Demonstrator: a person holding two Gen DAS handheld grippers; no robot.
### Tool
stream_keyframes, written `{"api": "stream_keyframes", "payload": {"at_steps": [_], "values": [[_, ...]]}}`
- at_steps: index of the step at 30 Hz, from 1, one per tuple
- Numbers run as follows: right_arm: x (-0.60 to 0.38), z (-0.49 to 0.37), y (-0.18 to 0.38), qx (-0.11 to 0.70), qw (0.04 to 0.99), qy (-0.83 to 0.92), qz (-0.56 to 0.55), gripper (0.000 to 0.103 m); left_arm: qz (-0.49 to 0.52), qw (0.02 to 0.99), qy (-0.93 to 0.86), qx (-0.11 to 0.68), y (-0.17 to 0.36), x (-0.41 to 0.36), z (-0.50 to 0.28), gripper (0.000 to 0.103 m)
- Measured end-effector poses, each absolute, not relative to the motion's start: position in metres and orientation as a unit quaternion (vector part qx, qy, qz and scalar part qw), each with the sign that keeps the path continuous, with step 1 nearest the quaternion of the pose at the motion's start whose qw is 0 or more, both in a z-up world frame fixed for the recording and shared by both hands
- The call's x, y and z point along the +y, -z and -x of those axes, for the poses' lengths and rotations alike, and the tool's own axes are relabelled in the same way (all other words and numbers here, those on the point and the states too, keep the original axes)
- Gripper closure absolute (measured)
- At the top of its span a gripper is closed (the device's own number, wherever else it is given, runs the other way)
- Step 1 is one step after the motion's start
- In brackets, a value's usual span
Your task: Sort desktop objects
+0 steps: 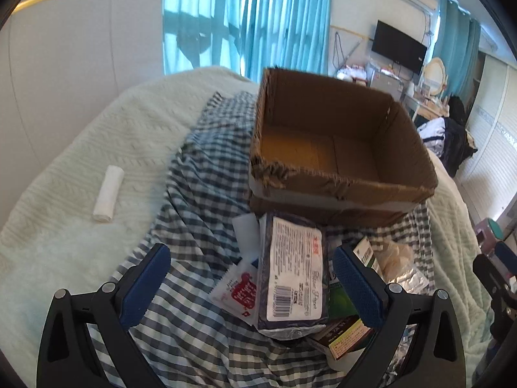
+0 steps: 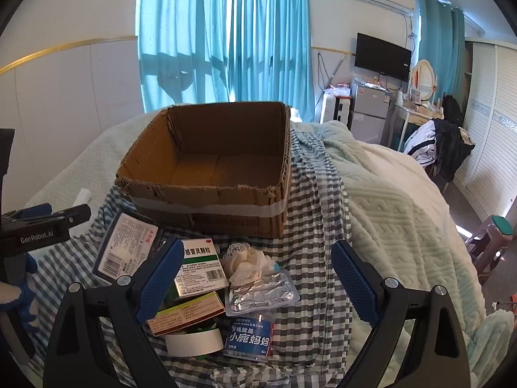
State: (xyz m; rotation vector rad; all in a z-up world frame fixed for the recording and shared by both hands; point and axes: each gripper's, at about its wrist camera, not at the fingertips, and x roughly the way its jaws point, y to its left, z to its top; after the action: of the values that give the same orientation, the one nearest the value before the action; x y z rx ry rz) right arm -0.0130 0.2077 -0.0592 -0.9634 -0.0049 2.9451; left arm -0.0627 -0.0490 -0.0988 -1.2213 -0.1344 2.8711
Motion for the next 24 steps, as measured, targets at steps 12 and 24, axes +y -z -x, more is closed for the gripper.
{"api": "stream_keyframes", "payload": {"at_steps": [12,24], "values": [[0.221,0.066,0.127,0.024,0.000,-0.920,0.390,0.027,0.451,0.022,-0.892,-0.020,0.147,-0.036,0.083,0.011],[0.211,0.107,0.170,0.009,-0.018,-0.893,0.450,0.036,0.482,0.040,-0.875,-0.005,0.175,-0.018,0.098,0.027]]}}
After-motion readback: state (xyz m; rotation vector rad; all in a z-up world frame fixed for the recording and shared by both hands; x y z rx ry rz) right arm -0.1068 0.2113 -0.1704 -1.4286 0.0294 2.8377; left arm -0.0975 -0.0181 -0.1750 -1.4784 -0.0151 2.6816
